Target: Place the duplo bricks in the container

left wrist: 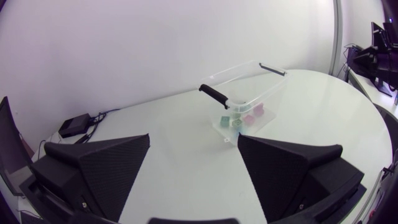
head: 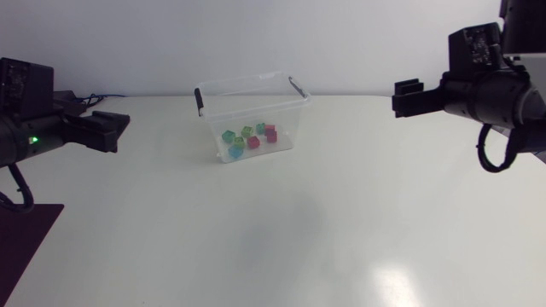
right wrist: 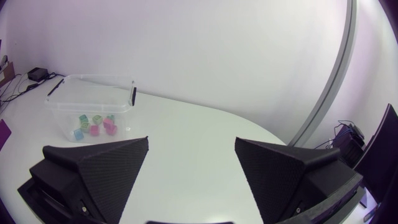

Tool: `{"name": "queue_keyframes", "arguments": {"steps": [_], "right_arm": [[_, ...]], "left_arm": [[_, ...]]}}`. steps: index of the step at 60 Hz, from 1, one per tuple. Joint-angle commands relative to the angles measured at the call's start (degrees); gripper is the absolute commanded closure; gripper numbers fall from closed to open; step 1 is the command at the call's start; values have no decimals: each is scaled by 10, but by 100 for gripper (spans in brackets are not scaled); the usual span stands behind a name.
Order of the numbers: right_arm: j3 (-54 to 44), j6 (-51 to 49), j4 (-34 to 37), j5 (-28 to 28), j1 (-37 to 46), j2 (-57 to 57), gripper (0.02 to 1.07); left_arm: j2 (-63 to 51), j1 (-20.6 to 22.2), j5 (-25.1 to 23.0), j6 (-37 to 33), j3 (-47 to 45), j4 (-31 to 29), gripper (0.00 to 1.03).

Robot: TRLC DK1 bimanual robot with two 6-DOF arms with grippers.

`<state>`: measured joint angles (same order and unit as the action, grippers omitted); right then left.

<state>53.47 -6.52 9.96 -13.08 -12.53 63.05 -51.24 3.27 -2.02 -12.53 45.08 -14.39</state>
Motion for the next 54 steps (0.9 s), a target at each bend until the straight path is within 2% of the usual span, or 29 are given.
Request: {"name": "queue_keyframes", "arguments": {"steps": [1,26,54], "right_arm": [[-30,-18,-11,-5,16,-34,7],[-134,-33,1,-7,46,-203,7],[-212,-33,37,-6,30,-380,7]], "left_arm": [[26,-6,3,-13,-25,-2,5],[152,-11,3,-13,-105,13,5],[279,-17,3,-9,-173,9,5]]}}
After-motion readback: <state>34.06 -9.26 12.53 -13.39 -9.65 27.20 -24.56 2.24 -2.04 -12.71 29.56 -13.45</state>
